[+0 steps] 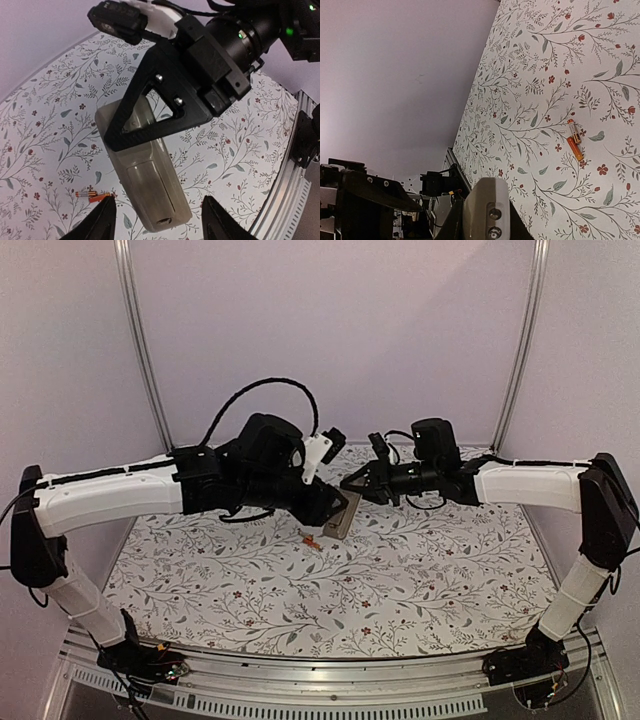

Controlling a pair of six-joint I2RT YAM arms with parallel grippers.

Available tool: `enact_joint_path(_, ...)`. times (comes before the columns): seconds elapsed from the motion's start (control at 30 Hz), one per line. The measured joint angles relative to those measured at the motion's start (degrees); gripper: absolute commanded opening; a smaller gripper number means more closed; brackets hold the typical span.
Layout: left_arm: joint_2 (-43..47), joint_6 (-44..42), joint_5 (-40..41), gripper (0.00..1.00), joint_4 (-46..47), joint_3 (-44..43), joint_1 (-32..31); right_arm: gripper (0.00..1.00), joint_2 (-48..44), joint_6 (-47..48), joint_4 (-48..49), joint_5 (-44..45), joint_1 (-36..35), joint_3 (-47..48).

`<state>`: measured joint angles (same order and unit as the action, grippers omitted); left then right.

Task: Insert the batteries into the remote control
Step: Remove the battery cover from the remote control.

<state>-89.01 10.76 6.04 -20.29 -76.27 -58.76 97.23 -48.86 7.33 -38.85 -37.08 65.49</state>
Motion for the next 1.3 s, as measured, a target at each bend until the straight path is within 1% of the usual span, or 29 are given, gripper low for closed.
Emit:
enact_joint_path(0.23,-5.2,4.8,-2.6,0.55,-6.6,-2.7,0.0,0.00,0.0,0.2,-0.1,1.3,0.0,0.0)
enact_joint_path(0.5,-8.1,6.0,-2.7,0.51,-9.9,-4.6,0.0,0.00,0.0,0.3,-0.5,1.7,0.0,0.0)
enact_joint_path(0.57,-8.5,6.1,-2.7,0.48,-10.7,-5.1,0.0,0.00,0.0,0.3,-0.5,1.7,0.0,0.0)
enact_joint_path(0.67,-9.0,6.1,-3.0,0.36,-11.1,-5.7,0.2,0.00,0.0,0.3,-0.5,1.7,0.0,0.0)
enact_joint_path(0.77,-9.6,6.3,-3.6,0.29,-11.5,-6.2,0.7,0.00,0.0,0.5,-0.5,1.8,0.0,0.0)
enact_joint_path(1.13,-9.7,6.7,-6.0,0.14,-11.5,-6.4,2.0,0.00,-0.1,1.1,-0.8,2.4,0.3,0.0)
enact_joint_path(1.3,-9.7,6.7,-6.8,0.12,-11.5,-6.4,2.3,0.00,-0.1,1.0,-0.8,2.4,0.6,-0.2)
